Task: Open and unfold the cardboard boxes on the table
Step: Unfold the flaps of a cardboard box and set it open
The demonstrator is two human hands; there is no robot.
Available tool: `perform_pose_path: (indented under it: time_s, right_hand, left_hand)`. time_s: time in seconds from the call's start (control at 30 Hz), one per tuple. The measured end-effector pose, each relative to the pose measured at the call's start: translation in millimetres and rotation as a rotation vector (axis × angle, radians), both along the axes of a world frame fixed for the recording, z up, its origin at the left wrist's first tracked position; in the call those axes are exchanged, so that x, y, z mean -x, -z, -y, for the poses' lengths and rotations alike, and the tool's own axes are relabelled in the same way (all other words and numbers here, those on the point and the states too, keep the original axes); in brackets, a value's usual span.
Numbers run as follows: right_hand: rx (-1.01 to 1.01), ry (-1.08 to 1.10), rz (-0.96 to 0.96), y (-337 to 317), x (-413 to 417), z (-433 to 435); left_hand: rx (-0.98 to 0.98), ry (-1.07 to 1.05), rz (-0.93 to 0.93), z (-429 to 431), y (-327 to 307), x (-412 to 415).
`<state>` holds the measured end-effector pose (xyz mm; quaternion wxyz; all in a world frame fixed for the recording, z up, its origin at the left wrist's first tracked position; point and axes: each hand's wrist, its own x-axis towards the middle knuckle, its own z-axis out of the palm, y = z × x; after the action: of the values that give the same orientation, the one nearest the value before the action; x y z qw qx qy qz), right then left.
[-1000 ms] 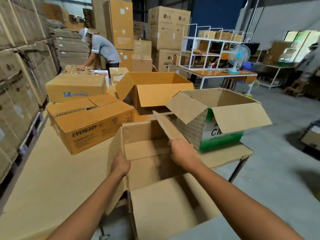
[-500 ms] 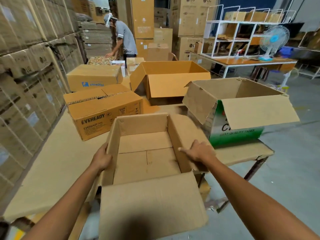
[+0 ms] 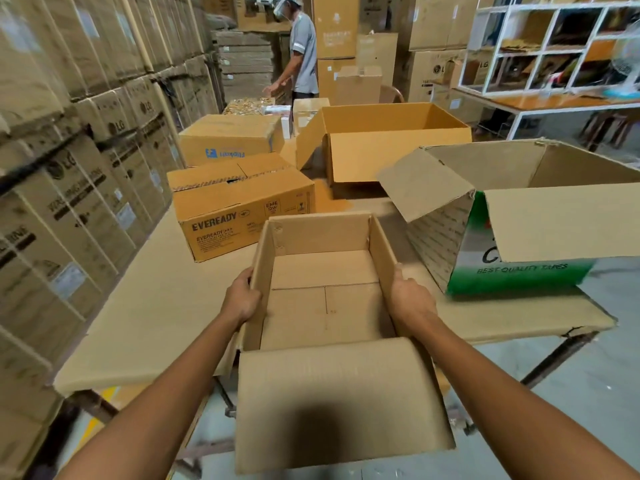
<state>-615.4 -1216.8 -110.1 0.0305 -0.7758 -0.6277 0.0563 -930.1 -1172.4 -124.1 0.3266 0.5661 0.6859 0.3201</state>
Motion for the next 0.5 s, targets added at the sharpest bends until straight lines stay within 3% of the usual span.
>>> perform_pose_path:
  time_s: [0.2,0.33,0.5]
  right_hand:
    - [0.019,-0.041,0.067,8.8,-3.3,-2.6]
    - [0.008,-0.107,0.033,0.8,-0.8,-4.1]
    - [-0.087,-0.154,-0.163,-18.2,29.8,23.6]
  left_hand:
    - [-0.067,-0.119,-0.31,6.3,-4.1,-2.2]
    - [-0.007,0.016,-0.287,11.6,-3.8,8.3]
    - [-0.072,0.137,-0.283,49.5,-17.6,18.6]
